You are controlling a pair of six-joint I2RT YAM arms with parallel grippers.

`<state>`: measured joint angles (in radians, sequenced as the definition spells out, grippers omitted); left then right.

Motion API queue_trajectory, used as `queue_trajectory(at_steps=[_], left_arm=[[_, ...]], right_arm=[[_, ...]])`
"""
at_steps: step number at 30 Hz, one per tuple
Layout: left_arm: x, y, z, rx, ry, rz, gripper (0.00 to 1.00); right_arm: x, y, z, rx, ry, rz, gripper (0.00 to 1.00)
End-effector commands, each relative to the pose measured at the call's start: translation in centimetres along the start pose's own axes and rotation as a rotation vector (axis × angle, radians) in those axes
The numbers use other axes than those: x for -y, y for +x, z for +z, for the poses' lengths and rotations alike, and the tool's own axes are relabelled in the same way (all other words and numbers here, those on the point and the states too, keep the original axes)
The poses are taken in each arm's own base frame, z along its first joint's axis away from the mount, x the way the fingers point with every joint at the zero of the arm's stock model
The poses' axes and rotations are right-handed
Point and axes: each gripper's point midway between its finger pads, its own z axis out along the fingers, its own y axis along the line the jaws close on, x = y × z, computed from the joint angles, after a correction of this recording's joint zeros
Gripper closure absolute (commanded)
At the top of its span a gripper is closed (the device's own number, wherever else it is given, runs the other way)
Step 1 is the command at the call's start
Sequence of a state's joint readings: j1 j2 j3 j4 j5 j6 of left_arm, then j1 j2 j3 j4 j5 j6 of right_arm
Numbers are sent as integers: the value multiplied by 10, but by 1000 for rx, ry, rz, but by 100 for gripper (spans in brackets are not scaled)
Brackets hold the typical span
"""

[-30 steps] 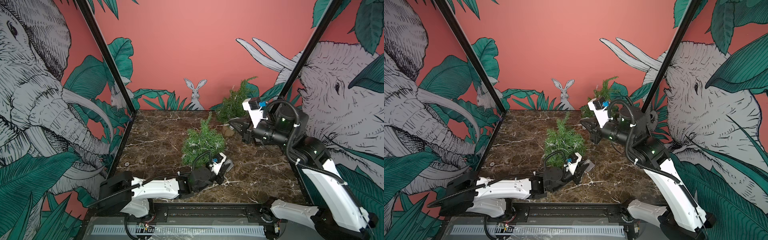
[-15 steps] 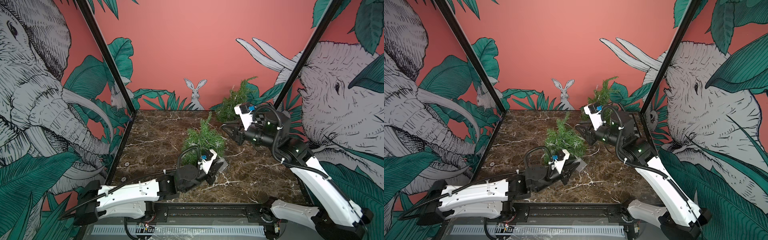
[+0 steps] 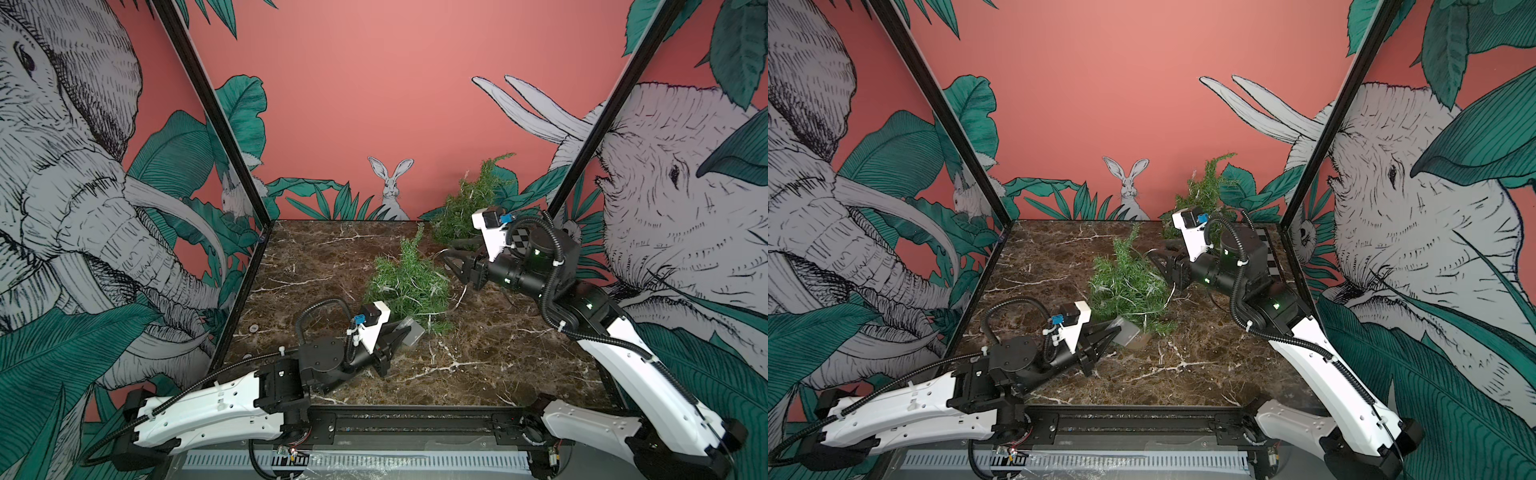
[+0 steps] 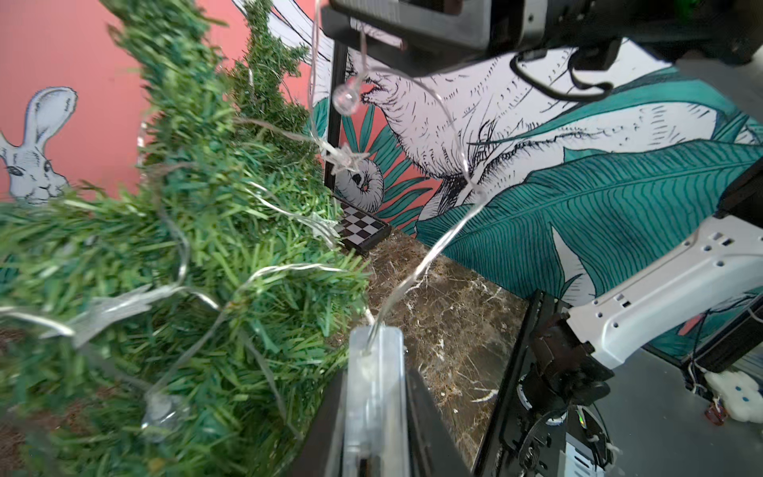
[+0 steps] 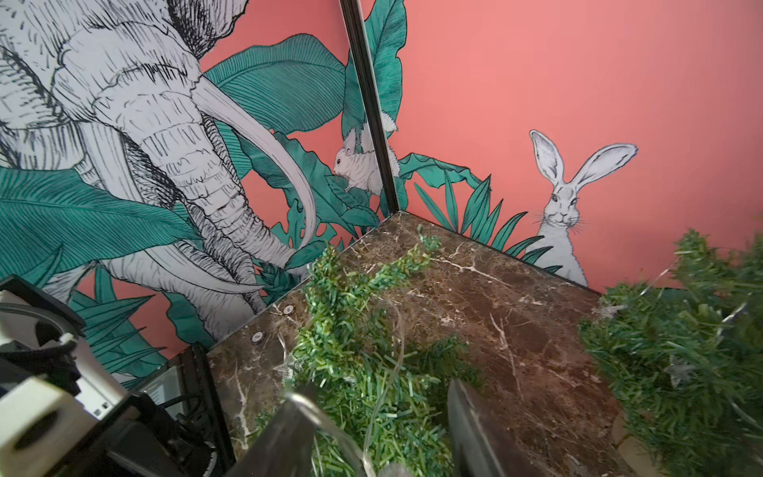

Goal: Wrap string light around the christmas tree
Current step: Wrap the light string around the Christmas tree.

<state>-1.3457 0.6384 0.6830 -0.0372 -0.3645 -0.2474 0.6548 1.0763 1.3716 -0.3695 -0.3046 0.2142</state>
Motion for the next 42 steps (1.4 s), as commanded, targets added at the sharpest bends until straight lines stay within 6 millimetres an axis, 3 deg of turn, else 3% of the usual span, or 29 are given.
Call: queue_trajectory(at_steps=[1, 8, 10, 15, 19, 31, 38, 42], left_arm=[[-16, 6, -12, -30, -64, 5, 100], [-20, 6, -33, -101, -53, 31, 100], [-20, 5, -40, -121, -48, 28, 100], [-50, 9, -61, -187, -194, 48, 100], [-60, 6, -68, -191, -242, 56, 100], [-75, -56, -82, 20, -348, 113, 100], [-113, -78, -94, 40, -655, 219, 100], [-114, -82, -75, -14, -735, 309, 100]], right_arm=[[3, -17, -7, 86, 37, -42, 39], [4, -9, -5, 78, 35, -67, 26], [7, 6, -1, 52, 39, -69, 25], [11, 14, 1, 47, 51, -74, 24], [12, 13, 1, 67, 55, -78, 24], [18, 18, 1, 82, 84, -105, 23], [20, 20, 0, 81, 97, -112, 22], [22, 21, -2, 85, 109, -114, 22]])
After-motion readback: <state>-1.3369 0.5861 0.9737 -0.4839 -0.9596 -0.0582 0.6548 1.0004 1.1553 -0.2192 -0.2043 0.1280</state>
